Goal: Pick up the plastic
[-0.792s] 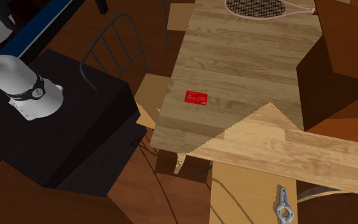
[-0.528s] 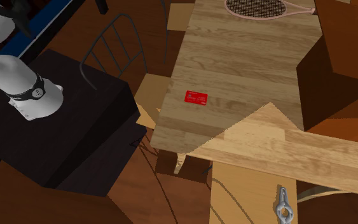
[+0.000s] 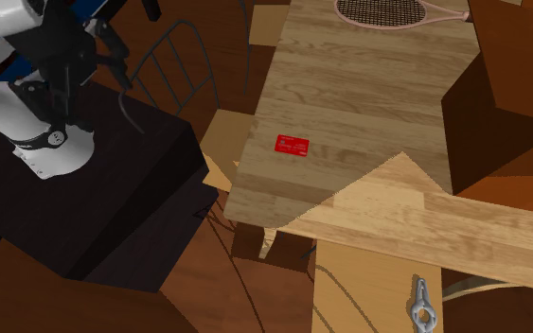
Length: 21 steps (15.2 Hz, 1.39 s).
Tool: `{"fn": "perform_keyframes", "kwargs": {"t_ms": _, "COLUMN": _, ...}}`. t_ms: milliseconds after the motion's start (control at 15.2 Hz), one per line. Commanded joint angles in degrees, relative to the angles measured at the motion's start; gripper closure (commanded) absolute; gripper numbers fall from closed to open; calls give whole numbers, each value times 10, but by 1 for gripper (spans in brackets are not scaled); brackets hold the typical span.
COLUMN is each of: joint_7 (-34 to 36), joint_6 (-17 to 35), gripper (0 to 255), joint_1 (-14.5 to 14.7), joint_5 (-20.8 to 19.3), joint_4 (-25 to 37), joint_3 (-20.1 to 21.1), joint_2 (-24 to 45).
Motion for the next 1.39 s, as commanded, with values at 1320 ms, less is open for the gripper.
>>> {"fn": "perform_keyframes", "kwargs": {"t_ms": 1320, "joint_7": 225, "joint_6": 586, "gripper": 0, "joint_1": -7, "joint_5": -178, "joint_4": 40, "joint_3": 141, "joint_2": 427}}
